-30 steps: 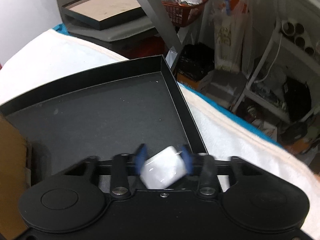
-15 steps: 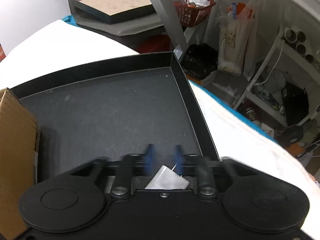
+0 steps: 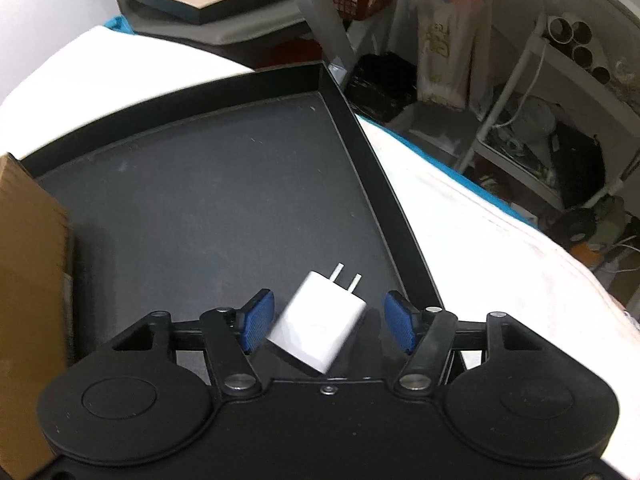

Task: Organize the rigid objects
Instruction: 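Close the right gripper on the white charger plug, then lift the charger plug with the right gripper and carry it over the box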

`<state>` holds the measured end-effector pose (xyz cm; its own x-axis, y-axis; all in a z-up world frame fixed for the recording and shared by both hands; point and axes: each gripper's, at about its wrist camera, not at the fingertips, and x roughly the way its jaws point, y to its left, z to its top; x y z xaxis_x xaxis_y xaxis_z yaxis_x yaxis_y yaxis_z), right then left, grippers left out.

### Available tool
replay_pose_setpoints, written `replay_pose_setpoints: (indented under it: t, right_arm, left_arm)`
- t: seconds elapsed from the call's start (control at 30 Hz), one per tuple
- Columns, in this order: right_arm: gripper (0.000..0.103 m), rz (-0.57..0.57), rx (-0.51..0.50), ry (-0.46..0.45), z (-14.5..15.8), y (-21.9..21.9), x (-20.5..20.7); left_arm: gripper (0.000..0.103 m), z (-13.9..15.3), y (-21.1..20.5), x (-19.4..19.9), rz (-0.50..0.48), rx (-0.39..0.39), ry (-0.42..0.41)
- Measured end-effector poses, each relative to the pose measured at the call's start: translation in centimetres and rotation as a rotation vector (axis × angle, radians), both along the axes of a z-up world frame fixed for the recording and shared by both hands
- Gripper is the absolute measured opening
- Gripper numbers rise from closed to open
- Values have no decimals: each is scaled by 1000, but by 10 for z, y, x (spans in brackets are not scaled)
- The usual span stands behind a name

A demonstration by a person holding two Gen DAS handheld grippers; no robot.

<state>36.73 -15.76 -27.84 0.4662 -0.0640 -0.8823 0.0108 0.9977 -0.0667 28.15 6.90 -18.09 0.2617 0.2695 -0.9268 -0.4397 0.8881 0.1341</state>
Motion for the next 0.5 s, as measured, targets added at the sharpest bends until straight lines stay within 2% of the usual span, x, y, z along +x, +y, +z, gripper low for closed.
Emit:
replay_pose_setpoints:
  t: [0.1, 0.17, 0.23, 0.5]
  right_arm:
    - [54, -13, 12, 52, -8, -4, 0]
    - [53, -17, 23, 48, -7, -6, 0]
    - [40, -16, 24, 35, -7, -7, 2]
    - [37, -29, 71, 30, -2, -16, 0]
  left_arm:
    - [54, 0, 1, 0, 2, 2, 2]
    - [54, 0, 1, 0, 5, 0, 1]
    - [54, 2, 2, 0, 8, -4, -3]
    - [54, 7, 9, -8, 21, -20, -20]
